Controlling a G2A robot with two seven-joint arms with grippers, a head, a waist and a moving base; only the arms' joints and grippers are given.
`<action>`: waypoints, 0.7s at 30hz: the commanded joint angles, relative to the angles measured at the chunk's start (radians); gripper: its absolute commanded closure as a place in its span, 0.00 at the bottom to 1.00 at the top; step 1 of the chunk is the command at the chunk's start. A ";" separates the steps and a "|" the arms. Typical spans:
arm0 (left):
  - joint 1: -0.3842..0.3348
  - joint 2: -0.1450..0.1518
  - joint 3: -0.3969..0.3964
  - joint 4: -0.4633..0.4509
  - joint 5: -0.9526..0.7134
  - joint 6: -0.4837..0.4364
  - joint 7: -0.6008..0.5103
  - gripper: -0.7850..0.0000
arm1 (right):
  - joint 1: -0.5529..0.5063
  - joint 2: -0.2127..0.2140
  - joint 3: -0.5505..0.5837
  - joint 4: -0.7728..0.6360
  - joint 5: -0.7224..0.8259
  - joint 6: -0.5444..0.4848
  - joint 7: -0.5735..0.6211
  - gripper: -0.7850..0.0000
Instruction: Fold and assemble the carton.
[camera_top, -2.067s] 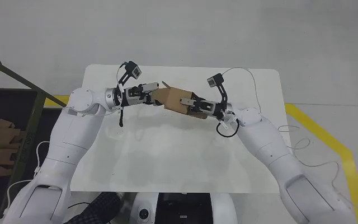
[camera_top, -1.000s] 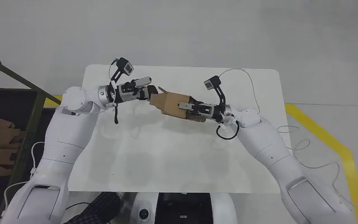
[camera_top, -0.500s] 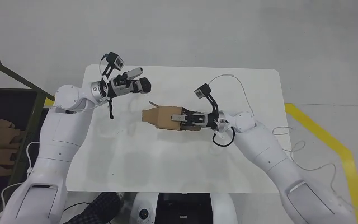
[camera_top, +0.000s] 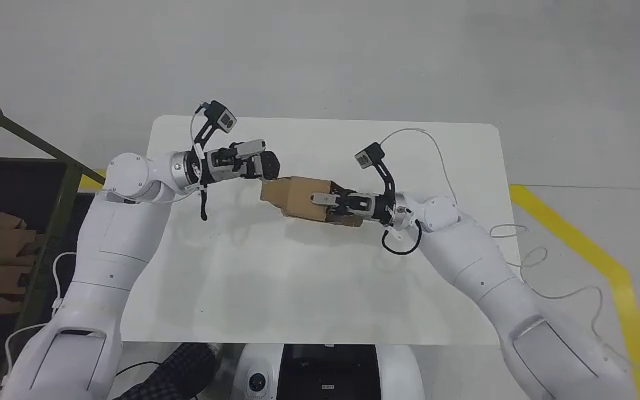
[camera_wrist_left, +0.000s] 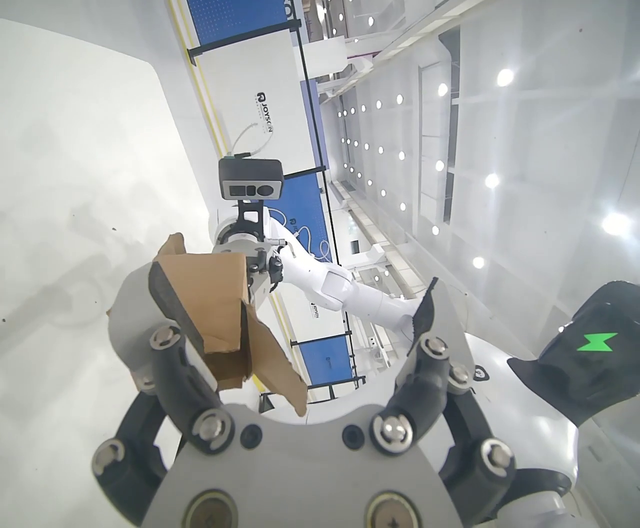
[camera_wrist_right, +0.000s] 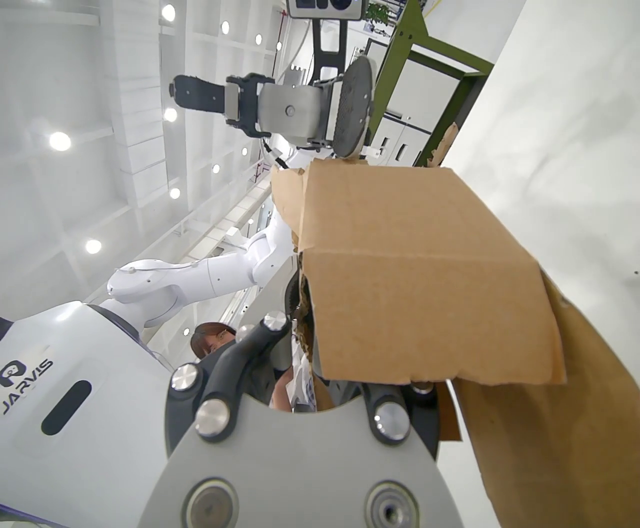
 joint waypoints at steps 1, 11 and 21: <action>0.000 0.000 -0.001 -0.001 -0.013 0.001 -0.022 0.00 | 0.002 -0.001 -0.001 0.005 0.001 -0.002 -0.002 1.00; 0.006 -0.004 0.029 -0.007 -0.028 0.006 -0.068 0.00 | 0.011 -0.007 -0.002 0.014 0.012 -0.011 -0.011 1.00; 0.006 -0.002 0.029 -0.016 0.016 -0.001 -0.028 0.00 | 0.012 -0.008 0.001 0.017 0.012 -0.013 -0.013 1.00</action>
